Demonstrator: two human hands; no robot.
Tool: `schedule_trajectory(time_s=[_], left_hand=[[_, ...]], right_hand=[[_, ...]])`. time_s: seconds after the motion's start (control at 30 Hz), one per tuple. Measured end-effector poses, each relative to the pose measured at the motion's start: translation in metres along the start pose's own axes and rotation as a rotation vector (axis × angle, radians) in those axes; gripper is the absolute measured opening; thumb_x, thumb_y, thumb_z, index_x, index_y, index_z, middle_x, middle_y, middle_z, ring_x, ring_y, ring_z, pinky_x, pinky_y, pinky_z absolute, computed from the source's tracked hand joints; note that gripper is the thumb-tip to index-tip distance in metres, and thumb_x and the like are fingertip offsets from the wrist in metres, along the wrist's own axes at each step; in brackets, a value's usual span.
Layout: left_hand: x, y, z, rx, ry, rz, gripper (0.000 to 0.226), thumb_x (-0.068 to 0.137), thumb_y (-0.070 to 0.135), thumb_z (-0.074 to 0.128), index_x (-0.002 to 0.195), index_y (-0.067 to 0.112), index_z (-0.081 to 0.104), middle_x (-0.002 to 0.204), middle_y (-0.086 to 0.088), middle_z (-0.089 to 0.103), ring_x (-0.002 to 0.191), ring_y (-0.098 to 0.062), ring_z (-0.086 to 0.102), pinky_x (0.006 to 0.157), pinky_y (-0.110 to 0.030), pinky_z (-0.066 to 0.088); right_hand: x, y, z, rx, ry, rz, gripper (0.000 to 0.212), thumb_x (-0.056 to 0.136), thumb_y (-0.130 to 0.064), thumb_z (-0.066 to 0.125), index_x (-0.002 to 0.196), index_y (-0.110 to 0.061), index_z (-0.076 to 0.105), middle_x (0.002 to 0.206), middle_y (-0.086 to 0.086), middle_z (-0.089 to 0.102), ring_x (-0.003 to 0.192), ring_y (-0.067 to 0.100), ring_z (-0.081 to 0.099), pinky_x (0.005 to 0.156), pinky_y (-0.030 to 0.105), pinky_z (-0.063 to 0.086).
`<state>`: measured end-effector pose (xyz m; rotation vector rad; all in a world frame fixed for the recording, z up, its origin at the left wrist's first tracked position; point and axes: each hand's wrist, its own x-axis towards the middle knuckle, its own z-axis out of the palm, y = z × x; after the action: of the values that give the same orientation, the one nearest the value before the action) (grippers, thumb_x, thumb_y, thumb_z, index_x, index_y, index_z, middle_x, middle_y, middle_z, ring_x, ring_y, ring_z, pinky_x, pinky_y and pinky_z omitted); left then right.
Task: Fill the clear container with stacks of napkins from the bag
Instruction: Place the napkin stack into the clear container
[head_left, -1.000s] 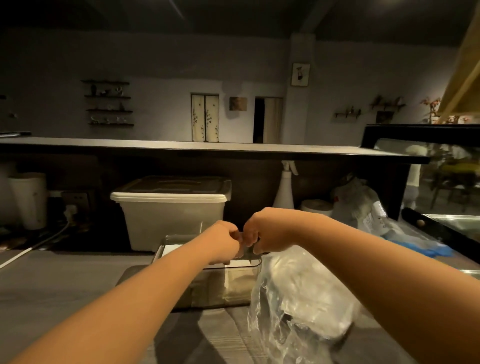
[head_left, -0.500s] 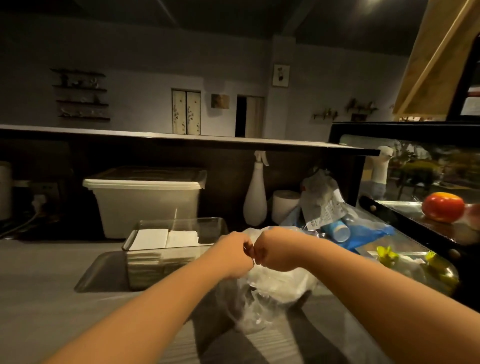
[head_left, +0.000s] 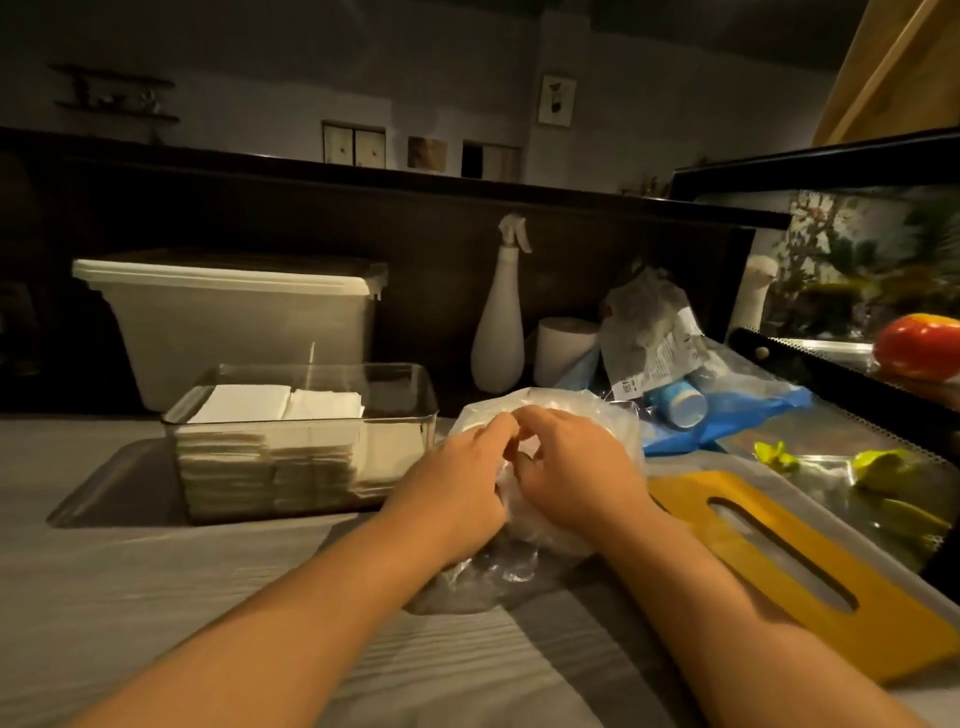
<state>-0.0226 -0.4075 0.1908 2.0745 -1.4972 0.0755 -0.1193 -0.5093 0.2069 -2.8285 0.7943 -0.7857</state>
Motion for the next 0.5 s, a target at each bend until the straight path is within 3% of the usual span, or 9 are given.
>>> schedule_trajectory(time_s=[0.1,0.2,0.4,0.5], left_hand=[[0.000,0.000,0.003,0.129,-0.014,-0.006,0.061,0.093,0.019,0.060,0.141,0.037,0.026,0.131,0.004,0.055,0.104,-0.020,0.058,0.084,-0.035,0.055],[0.001,0.001,0.003,0.200,-0.010,0.010,0.057,0.094,0.027,0.059,0.138,0.037,0.025,0.137,0.003,0.050,0.113,-0.022,0.055,0.091,-0.039,0.053],[-0.008,-0.002,0.001,0.424,-0.095,0.009,0.074,0.087,0.039,0.063,0.147,0.033,0.020,0.149,-0.001,0.038,0.115,-0.025,0.054,0.090,-0.040,0.051],[-0.010,0.000,-0.002,0.425,-0.077,0.010,0.093,0.087,0.040,0.068,0.154,0.033,0.003,0.159,0.000,0.023,0.130,-0.028,0.047,0.098,-0.043,0.048]], right_hand=[[-0.002,-0.008,0.002,-0.095,0.001,-0.021,0.027,0.090,-0.035,0.062,0.117,-0.033,0.059,0.114,-0.008,0.065,0.101,0.016,0.062,0.094,0.038,0.048],[-0.006,-0.007,-0.005,-0.243,-0.023,0.066,0.029,0.091,-0.034,0.059,0.119,-0.030,0.061,0.114,-0.006,0.065,0.103,0.019,0.061,0.099,0.042,0.042],[-0.015,0.012,-0.026,-0.407,-0.069,0.245,0.035,0.092,-0.019,0.052,0.126,-0.022,0.060,0.123,0.002,0.062,0.119,0.026,0.048,0.100,0.044,0.040],[-0.018,0.009,-0.032,-0.369,0.002,0.158,0.039,0.089,-0.017,0.055,0.124,-0.030,0.064,0.117,-0.002,0.067,0.114,0.021,0.048,0.096,0.036,0.038]])
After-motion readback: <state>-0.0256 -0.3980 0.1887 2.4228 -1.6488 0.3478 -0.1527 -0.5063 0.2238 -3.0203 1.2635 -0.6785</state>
